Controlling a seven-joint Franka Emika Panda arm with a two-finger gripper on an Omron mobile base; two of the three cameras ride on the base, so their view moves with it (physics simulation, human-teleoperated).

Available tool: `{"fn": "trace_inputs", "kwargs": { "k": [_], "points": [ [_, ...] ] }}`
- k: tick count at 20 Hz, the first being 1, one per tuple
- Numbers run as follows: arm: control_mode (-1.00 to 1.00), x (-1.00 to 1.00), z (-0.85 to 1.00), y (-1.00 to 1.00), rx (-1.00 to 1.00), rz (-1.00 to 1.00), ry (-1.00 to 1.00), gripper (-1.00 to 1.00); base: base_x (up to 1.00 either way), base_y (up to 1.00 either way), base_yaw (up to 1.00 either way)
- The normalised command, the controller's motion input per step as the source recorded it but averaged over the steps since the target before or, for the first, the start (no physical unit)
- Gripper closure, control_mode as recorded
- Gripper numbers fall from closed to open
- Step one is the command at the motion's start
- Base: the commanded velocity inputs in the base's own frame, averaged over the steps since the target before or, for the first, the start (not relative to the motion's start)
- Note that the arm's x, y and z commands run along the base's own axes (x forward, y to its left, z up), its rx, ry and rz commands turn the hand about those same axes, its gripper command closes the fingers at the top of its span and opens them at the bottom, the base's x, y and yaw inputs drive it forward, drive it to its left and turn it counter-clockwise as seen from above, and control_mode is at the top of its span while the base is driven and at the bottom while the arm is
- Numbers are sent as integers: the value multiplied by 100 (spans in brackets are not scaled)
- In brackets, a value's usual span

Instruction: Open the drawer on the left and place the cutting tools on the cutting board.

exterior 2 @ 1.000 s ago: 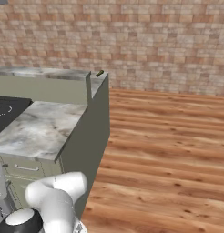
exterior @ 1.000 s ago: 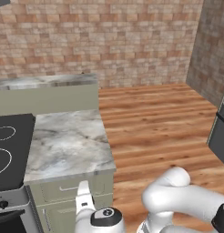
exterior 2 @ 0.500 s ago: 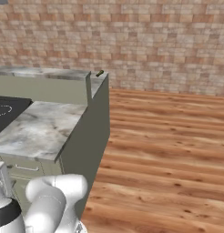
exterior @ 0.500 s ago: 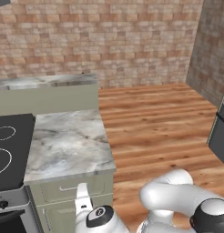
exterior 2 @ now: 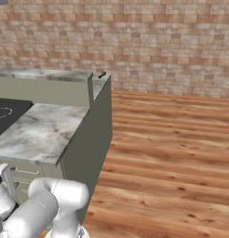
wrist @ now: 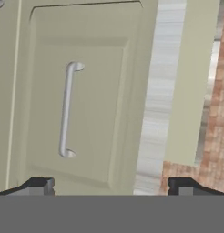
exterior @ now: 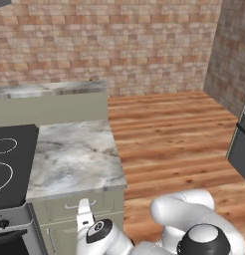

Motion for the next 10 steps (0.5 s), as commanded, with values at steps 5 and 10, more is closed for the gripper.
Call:
{"fn": "trace_inputs", "kwargs": {
  "k": [5, 10],
  "points": [
    [-100, 18, -29, 18, 0, 0, -1, -100, 0, 0, 0],
    [-100, 14, -33, 10, -2, 0, -3, -100, 0, 0, 0]
  ]
}}
